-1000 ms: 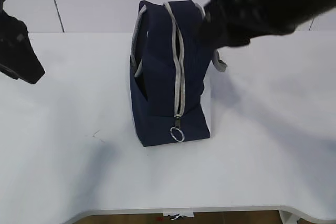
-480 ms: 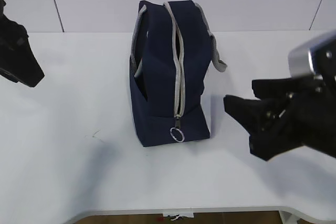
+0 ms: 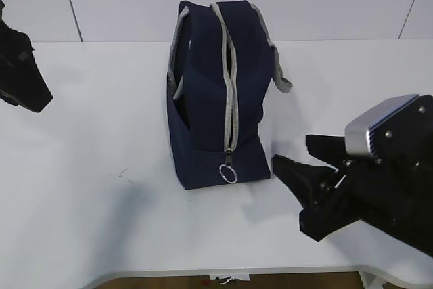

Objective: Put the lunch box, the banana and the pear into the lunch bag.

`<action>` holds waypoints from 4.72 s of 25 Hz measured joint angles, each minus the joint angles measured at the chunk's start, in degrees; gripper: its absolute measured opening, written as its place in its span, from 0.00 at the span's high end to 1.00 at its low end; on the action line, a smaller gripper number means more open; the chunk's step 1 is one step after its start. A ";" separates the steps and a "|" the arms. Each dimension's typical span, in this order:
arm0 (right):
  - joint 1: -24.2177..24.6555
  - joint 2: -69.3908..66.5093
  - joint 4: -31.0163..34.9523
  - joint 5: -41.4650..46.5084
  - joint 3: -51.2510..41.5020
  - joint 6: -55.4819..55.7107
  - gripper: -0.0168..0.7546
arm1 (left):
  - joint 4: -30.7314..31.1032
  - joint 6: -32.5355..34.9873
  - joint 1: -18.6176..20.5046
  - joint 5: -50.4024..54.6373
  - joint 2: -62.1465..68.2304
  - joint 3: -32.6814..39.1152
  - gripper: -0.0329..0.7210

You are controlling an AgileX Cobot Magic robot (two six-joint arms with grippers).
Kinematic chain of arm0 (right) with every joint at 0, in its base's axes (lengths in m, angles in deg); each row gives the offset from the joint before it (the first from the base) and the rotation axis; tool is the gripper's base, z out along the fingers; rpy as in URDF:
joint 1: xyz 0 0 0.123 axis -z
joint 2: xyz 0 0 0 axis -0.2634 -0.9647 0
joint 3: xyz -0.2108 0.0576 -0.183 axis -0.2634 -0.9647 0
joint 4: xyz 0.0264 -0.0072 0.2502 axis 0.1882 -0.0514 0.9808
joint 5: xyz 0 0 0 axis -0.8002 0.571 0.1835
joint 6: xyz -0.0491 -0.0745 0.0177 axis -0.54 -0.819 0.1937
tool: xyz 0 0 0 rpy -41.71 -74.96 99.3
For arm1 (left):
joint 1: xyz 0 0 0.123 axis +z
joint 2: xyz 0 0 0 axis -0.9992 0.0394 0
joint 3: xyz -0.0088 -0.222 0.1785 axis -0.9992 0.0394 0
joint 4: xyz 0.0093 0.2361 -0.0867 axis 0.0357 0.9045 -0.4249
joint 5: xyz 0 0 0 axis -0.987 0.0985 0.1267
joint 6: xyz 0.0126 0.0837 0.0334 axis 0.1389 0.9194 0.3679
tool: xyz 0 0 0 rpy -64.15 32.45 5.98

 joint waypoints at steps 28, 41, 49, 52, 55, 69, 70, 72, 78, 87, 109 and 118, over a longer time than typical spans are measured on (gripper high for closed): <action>0.00 -33.27 -8.89 -28.51 5.66 8.58 0.38 | 0.11 -0.21 0.00 0.00 0.00 0.00 0.62; 0.00 -33.31 -9.95 -26.33 9.63 9.09 0.38 | 0.11 -0.34 0.00 0.00 0.00 0.00 0.63; 0.00 -33.31 -10.91 -26.09 9.87 9.68 0.38 | 0.11 -0.34 0.00 0.00 0.00 0.00 0.63; 0.00 -33.46 -10.91 -26.09 9.87 9.71 0.38 | 0.11 -0.34 0.00 0.00 0.00 0.00 0.63; 0.00 -34.35 -10.91 -26.09 10.19 9.71 0.44 | 0.11 -0.36 0.00 0.00 0.00 0.00 0.63; 0.00 -35.04 -10.68 -25.95 10.51 9.80 0.63 | 0.11 -0.46 0.00 0.00 0.00 0.00 0.63; 0.00 -35.04 -10.68 -25.95 10.51 9.80 0.67 | 0.11 -0.46 0.00 0.00 0.00 0.00 0.63; -0.12 -35.04 -10.62 -25.95 10.51 9.80 0.73 | 0.11 -0.46 0.00 0.00 0.00 0.00 0.63; -0.12 -35.04 -10.62 -25.95 10.51 9.80 0.84 | 0.11 -1.18 0.00 0.00 0.00 0.00 0.63; -0.12 -34.57 -10.11 -24.99 10.35 11.05 0.99 | -2.12 -2.28 0.00 0.00 0.00 0.00 0.63; -0.12 -4.97 -11.95 15.18 14.39 13.61 0.99 | -6.77 -2.17 0.00 0.00 0.00 0.00 0.63; -0.12 -3.18 -12.11 34.21 31.36 13.85 0.99 | -6.77 3.98 0.00 -0.95 0.00 0.00 0.63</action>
